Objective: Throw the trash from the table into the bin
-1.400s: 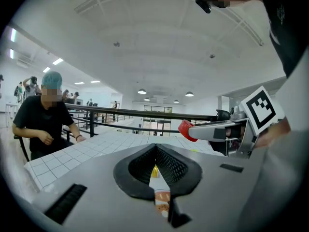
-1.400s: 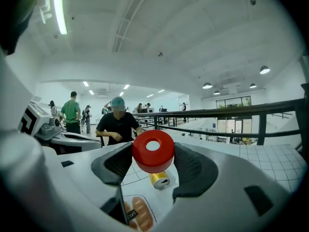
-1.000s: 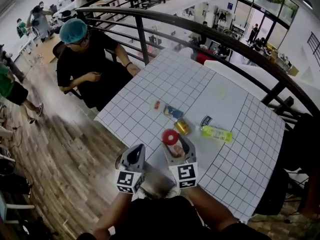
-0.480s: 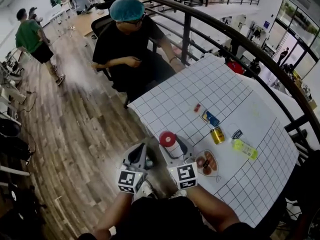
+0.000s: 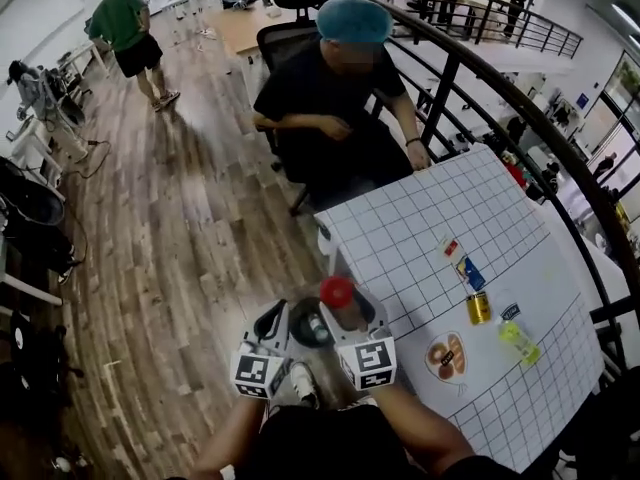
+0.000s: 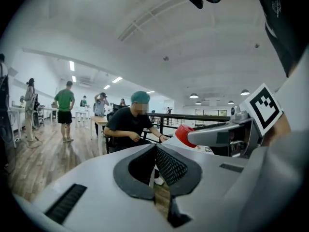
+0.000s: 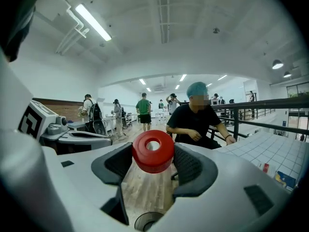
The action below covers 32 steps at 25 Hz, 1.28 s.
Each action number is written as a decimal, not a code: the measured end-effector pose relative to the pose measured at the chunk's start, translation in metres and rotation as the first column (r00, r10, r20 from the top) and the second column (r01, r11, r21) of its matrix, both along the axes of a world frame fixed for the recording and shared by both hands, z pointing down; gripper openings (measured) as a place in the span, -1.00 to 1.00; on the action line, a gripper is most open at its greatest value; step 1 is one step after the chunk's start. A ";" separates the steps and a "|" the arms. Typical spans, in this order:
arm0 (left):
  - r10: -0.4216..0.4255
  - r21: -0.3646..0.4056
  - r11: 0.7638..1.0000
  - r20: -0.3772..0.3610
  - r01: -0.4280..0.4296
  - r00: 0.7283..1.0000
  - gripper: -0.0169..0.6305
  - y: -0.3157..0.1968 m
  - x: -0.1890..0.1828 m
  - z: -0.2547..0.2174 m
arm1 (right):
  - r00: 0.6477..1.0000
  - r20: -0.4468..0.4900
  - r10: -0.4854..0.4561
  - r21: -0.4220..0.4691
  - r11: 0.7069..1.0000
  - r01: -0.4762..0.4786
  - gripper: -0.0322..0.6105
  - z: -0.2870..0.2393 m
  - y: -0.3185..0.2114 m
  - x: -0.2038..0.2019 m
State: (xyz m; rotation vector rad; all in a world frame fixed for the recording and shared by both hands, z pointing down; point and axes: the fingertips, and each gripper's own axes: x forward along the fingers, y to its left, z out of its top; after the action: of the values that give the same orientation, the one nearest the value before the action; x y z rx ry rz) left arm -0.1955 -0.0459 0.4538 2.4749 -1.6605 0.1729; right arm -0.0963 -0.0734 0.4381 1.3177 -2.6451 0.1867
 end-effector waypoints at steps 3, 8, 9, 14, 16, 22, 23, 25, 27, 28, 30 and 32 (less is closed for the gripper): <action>-0.049 -0.012 0.999 -0.007 0.049 0.999 -0.88 0.003 -0.028 0.008 | 0.999 -0.003 -0.042 -0.008 0.999 0.042 -0.01 0.007 -0.004 -0.027; -0.123 -0.027 0.992 -0.008 0.123 0.992 -0.88 0.009 -0.072 0.020 | 0.994 -0.018 -0.105 -0.033 0.994 0.104 -0.01 0.025 -0.009 -0.070; -0.134 -0.033 0.990 -0.008 0.134 0.991 -0.88 0.009 -0.080 0.024 | 0.993 -0.022 -0.114 -0.039 0.993 0.113 -0.01 0.030 -0.011 -0.078; -0.191 -0.086 0.978 -0.012 0.189 0.982 -0.88 0.019 -0.110 0.049 | 0.987 -0.033 -0.159 -0.080 0.985 0.156 -0.01 0.051 -0.011 -0.111; -0.207 -0.114 0.972 -0.014 0.204 0.978 -0.88 0.023 -0.117 0.063 | 0.983 -0.037 -0.180 -0.097 0.980 0.176 -0.01 0.061 -0.010 -0.120; -0.242 -0.173 0.957 -0.028 0.233 0.970 -0.88 0.018 -0.130 0.103 | 0.976 -0.061 -0.211 -0.170 0.965 0.198 -0.01 0.100 -0.006 -0.129; -0.255 -0.185 0.952 -0.030 0.245 0.966 -0.88 0.017 -0.134 0.110 | 0.975 -0.065 -0.215 -0.183 0.963 0.200 -0.01 0.107 -0.004 -0.129; -0.274 -0.203 0.944 -0.035 0.261 0.961 -0.88 0.010 -0.139 0.124 | 0.973 -0.075 -0.217 -0.206 0.958 0.198 -0.01 0.124 -0.003 -0.126; -0.277 -0.219 0.940 -0.037 0.263 0.960 -0.88 0.004 -0.140 0.136 | 0.971 -0.095 -0.221 -0.228 0.954 0.195 -0.01 0.140 -0.001 -0.121; -0.276 -0.226 0.938 -0.037 0.261 0.961 -0.88 0.003 -0.139 0.142 | 0.969 -0.110 -0.223 -0.236 0.953 0.193 -0.01 0.148 0.000 -0.119; -0.272 -0.240 0.936 -0.035 0.256 0.962 -0.88 0.001 -0.138 0.156 | 0.965 -0.135 -0.226 -0.249 0.950 0.187 -0.01 0.167 0.001 -0.115; -0.264 -0.254 0.935 -0.031 0.247 0.964 -0.88 -0.002 -0.134 0.171 | 0.964 -0.145 -0.225 -0.271 0.946 0.180 -0.01 0.188 -0.001 -0.112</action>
State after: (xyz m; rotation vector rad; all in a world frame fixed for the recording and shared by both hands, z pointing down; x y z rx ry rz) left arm -0.3298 -0.0480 0.6250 2.0420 -1.7917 0.2480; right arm -0.2084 -0.0743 0.6260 0.9294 -2.4863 0.3532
